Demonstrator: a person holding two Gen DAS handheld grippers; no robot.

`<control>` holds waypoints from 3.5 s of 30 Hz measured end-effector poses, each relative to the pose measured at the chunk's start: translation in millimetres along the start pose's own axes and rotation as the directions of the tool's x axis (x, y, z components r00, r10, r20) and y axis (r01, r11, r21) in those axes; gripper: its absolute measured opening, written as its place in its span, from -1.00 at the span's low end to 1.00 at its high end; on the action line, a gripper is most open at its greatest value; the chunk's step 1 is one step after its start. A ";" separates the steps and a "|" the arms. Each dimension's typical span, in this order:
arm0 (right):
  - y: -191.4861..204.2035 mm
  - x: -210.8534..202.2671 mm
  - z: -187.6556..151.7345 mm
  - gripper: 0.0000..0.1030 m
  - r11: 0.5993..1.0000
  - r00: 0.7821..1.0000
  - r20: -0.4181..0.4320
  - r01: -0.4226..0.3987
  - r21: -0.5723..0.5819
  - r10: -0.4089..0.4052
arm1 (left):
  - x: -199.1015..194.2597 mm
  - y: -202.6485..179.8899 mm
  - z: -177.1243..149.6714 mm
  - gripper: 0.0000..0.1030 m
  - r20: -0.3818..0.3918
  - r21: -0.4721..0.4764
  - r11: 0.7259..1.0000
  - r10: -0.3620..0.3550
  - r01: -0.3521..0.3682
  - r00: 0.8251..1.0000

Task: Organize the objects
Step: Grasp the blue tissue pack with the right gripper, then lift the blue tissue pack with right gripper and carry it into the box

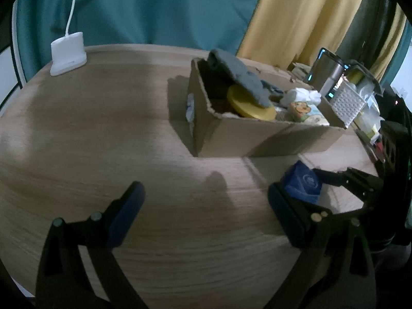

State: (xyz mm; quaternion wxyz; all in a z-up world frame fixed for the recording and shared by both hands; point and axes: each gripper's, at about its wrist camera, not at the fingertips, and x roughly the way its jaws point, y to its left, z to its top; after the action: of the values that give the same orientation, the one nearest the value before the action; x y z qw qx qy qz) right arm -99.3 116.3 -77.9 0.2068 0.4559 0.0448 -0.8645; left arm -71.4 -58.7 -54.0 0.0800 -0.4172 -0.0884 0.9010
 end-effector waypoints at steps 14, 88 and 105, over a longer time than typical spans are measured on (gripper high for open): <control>-2.5 -23.0 -0.4 0.50 1.000 0.999 0.049 -0.011 -0.003 0.011 | -9.8 -15.3 4.6 0.89 0.024 0.023 1.000 -0.009 0.008 1.000; -34.6 -30.5 76.1 0.50 1.000 0.992 0.127 0.024 0.000 -0.024 | 5.3 -2.2 70.5 0.89 0.079 -0.021 1.000 -0.008 0.010 0.997; -35.1 -6.3 91.1 0.50 1.000 0.993 0.117 0.027 -0.010 -0.025 | 12.6 6.0 76.2 0.89 0.076 -0.042 0.999 0.002 0.001 0.997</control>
State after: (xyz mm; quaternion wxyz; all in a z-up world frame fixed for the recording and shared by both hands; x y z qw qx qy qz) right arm -180.2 126.0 -23.8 0.2005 0.4027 0.0437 -0.8920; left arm -138.2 -68.9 -16.1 0.0675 -0.3844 -0.1104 0.9140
